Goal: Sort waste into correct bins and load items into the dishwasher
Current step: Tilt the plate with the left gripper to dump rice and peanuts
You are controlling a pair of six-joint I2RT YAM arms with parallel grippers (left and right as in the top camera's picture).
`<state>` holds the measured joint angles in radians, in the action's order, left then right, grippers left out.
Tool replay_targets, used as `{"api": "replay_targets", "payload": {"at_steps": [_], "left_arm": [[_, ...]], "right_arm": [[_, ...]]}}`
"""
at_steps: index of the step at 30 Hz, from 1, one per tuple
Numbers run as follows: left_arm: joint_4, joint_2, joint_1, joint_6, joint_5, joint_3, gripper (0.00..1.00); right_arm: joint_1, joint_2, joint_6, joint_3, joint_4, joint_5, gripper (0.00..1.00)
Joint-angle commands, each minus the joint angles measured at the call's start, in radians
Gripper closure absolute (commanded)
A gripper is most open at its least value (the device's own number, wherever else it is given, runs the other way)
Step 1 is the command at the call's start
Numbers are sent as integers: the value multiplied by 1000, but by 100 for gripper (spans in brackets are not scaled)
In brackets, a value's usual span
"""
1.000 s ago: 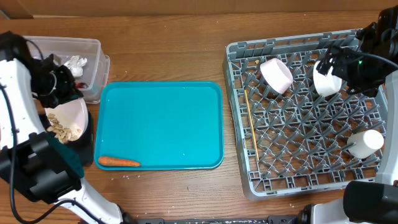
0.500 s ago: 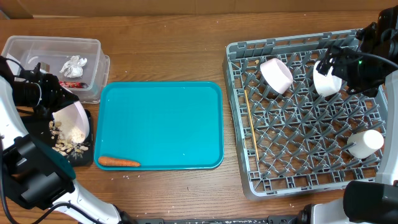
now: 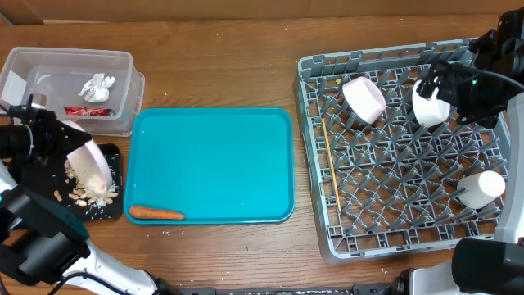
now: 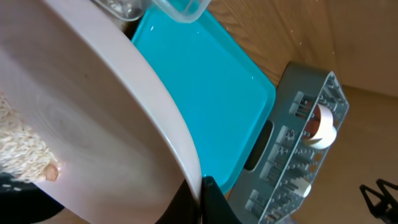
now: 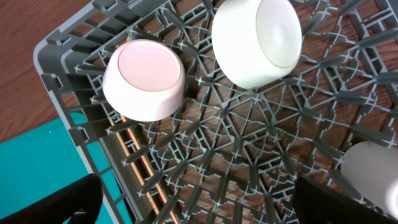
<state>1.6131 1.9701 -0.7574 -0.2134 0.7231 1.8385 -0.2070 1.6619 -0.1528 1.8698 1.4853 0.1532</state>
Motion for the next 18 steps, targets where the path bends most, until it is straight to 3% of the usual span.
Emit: {"api": "replay_targets", "payload": {"at_steps": [1, 3, 4, 6, 8, 10, 11, 13, 15, 17, 18], "left_arm": [[1, -18, -26, -86, 61, -6, 96], [-6, -18, -30, -49, 72, -6, 96], [-14, -18, -30, -89, 86, -6, 96], [-26, -15, -29, -8, 76, -6, 96], [-42, -15, -29, -38, 72, -6, 96], [-35, -13, -29, 37, 68, -6, 96], [-32, -14, -29, -21, 74, -6, 96], [-27, -14, -29, 32, 81, -6, 96], [-9, -18, -29, -98, 115, -6, 96], [-14, -14, -31, -9, 85, -6, 96], [10, -15, -35, -71, 113, -6, 96]], "right_arm": [[4, -1, 5, -1, 0, 5, 0], [4, -1, 5, -1, 2, 5, 0], [4, -1, 5, -1, 4, 5, 0], [4, -1, 5, -1, 5, 5, 0], [4, -1, 5, -1, 6, 5, 0], [4, -1, 5, -1, 6, 5, 0], [4, -1, 5, -1, 8, 5, 0], [4, -1, 5, -1, 9, 5, 0], [4, -1, 5, -1, 12, 5, 0], [4, -1, 5, -1, 11, 5, 0], [4, -1, 5, -1, 13, 5, 0]]}}
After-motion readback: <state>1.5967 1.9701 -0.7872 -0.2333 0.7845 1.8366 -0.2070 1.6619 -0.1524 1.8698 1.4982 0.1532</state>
